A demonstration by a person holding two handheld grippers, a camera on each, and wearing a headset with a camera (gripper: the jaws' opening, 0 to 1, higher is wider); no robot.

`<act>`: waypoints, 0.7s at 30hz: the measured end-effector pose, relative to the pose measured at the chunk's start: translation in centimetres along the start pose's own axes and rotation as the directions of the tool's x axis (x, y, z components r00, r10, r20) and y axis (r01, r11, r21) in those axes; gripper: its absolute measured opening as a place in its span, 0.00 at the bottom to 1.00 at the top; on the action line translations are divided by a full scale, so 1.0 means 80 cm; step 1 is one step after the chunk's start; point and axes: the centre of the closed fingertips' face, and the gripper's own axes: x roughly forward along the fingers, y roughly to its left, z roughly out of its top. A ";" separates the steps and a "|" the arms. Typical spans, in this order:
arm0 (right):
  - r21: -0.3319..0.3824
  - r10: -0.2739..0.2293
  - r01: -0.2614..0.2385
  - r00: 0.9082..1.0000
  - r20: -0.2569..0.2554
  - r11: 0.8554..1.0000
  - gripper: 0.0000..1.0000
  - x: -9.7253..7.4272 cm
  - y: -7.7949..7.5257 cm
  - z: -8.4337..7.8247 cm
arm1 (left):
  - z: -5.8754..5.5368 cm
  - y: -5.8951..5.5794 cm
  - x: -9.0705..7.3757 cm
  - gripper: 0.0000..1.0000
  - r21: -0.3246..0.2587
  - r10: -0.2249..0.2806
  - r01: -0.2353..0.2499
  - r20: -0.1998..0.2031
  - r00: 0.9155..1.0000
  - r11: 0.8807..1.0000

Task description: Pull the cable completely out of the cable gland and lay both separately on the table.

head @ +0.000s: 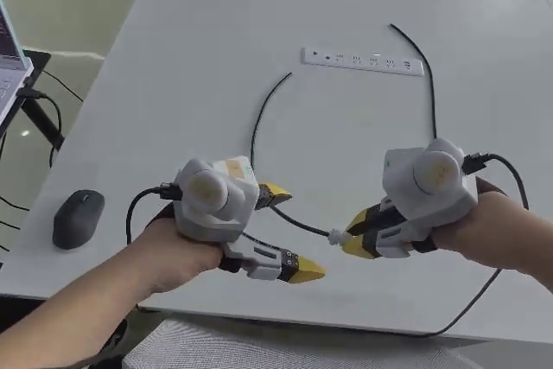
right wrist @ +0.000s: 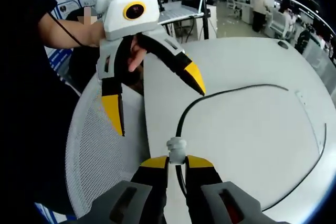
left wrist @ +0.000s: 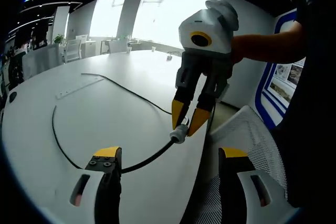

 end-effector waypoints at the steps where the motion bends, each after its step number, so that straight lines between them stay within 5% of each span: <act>1: -0.002 0.006 -0.006 1.000 0.000 1.000 0.06 -0.001 0.002 0.001 | 0.001 -0.002 0.002 0.74 0.002 -0.010 0.010 0.000 1.000 1.000; 11: -0.062 0.047 -0.047 0.999 -0.004 0.997 0.06 -0.011 0.015 0.007 | 0.005 -0.018 0.021 0.64 0.069 -0.083 0.083 -0.002 0.997 0.994; 21: -0.107 0.060 -0.060 0.998 -0.004 0.992 0.06 -0.017 0.021 0.009 | 0.010 -0.025 0.027 0.51 0.050 -0.108 0.107 0.015 0.994 0.993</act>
